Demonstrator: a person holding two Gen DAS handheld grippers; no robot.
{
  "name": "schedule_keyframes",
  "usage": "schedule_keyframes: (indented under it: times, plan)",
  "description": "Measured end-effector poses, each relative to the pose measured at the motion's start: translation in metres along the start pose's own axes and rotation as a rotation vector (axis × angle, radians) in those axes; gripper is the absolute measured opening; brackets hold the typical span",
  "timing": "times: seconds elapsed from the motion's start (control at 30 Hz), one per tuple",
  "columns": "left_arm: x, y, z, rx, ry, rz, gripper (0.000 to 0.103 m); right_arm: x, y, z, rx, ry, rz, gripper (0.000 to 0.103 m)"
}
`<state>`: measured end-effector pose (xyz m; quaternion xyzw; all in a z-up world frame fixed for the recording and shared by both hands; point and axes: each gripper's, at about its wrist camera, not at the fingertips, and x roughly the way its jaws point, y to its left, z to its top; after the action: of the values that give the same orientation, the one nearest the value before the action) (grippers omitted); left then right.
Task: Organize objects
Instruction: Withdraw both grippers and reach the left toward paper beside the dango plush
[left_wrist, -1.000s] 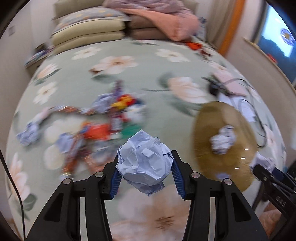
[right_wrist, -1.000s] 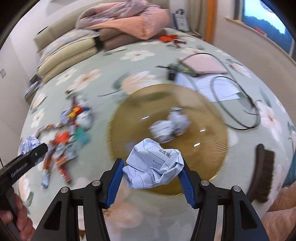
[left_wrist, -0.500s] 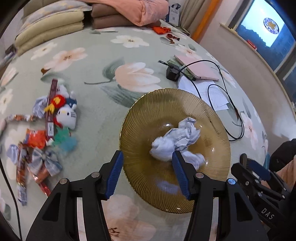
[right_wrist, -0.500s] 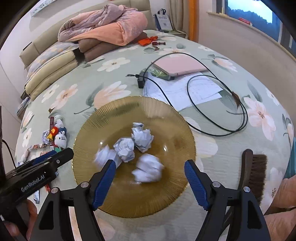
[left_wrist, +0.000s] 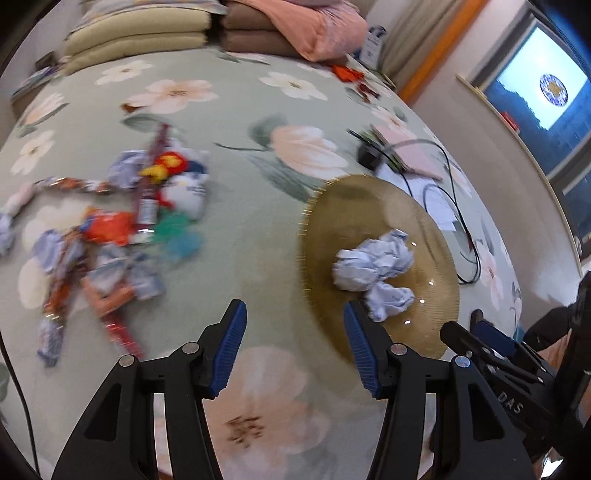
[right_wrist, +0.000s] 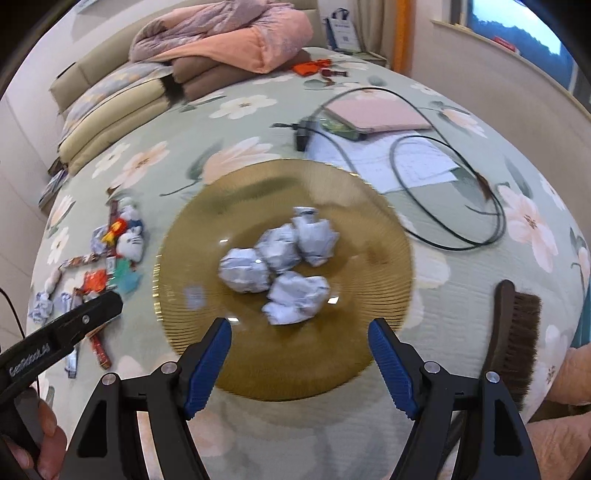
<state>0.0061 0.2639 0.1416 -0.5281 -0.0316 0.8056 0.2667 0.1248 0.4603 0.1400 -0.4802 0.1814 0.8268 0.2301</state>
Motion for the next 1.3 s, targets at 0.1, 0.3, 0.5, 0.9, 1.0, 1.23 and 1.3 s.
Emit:
schedule_keyframes:
  times: [0.1,0.3,0.5,0.9,1.0,1.23,1.3]
  plan:
    - [-0.023,0.031,-0.008,-0.035,-0.02,0.028,0.053,0.001,0.026,-0.002,-0.032,0.007,0.029,0.075]
    - [-0.065,0.115,-0.036,-0.14,-0.022,0.152,0.053,0.004,0.091,-0.017,-0.107,0.041,0.096,0.075]
    - [-0.095,0.193,-0.052,-0.242,-0.03,0.254,0.053,0.011,0.161,-0.033,-0.208,0.071,0.158,0.075]
    - [-0.126,0.317,-0.044,-0.332,-0.078,0.342,0.053,0.027,0.286,-0.068,-0.366,0.132,0.255,0.075]
    - [-0.129,0.353,-0.033,-0.389,-0.097,0.258,0.053,0.032,0.319,-0.068,-0.394,0.134,0.278,0.075]
    - [-0.101,0.418,-0.005,-0.407,-0.103,0.186,0.053,0.043,0.408,-0.058,-0.458,0.094,0.326,0.075]
    - [-0.08,0.437,0.002,-0.459,-0.087,0.133,0.053,0.053,0.432,-0.05,-0.47,0.088,0.335,0.075]
